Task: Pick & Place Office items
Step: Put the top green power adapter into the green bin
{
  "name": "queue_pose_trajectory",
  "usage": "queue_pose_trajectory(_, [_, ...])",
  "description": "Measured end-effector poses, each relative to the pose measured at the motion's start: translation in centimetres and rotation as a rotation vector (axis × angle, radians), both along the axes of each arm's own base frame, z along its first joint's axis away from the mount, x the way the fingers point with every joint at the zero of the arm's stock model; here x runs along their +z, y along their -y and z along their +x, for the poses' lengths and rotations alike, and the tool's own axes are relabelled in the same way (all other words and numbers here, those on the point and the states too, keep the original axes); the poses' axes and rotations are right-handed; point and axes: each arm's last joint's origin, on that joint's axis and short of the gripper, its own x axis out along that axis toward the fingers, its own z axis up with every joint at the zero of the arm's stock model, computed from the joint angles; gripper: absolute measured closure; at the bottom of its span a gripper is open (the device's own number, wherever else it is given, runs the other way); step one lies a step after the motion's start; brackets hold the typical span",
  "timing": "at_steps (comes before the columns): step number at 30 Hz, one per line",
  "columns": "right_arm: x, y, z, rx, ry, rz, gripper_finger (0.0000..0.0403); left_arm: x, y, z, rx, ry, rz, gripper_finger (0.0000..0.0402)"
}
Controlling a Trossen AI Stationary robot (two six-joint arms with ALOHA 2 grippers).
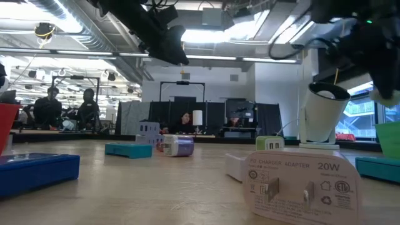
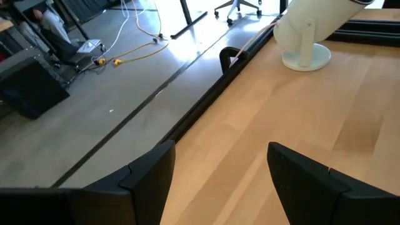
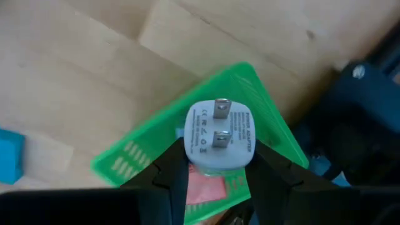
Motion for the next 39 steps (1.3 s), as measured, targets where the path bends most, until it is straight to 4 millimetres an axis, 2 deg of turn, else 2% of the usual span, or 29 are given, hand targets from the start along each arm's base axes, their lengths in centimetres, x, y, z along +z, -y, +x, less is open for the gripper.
queue_pose_trajectory(5, [-2.5, -0.4, -1.5, -0.034, -0.034, 0.02, 0.0276, 0.0, 0.1, 0.0, 0.006, 0.021, -0.021, 0.0151])
queue_pose_trajectory(14, [-2.5, -1.0, -0.9, -0.001, 0.022, -0.013, 0.0276, 0.1, 0.3, 0.1, 0.011, 0.053, -0.033, 0.0151])
queue_pose_trajectory(23, [-2.5, -1.7, -1.0, -0.147, 0.026, -0.066, 0.0276, 0.3, 0.3, 0.2, 0.066, 0.175, -0.139, 0.0151])
queue_pose_trajectory(30, [-3.5, -2.4, -0.4, -0.15, -0.038, -0.107, 0.0249, 0.2, 1.0, 0.5, 0.007, 0.216, -0.229, 0.0151])
queue_pose_trajectory(39, [-4.7, -2.7, 0.2, -0.141, -0.095, -0.179, 0.0242, 0.3, 1.8, 0.7, -0.008, 0.236, -0.247, 0.0151])
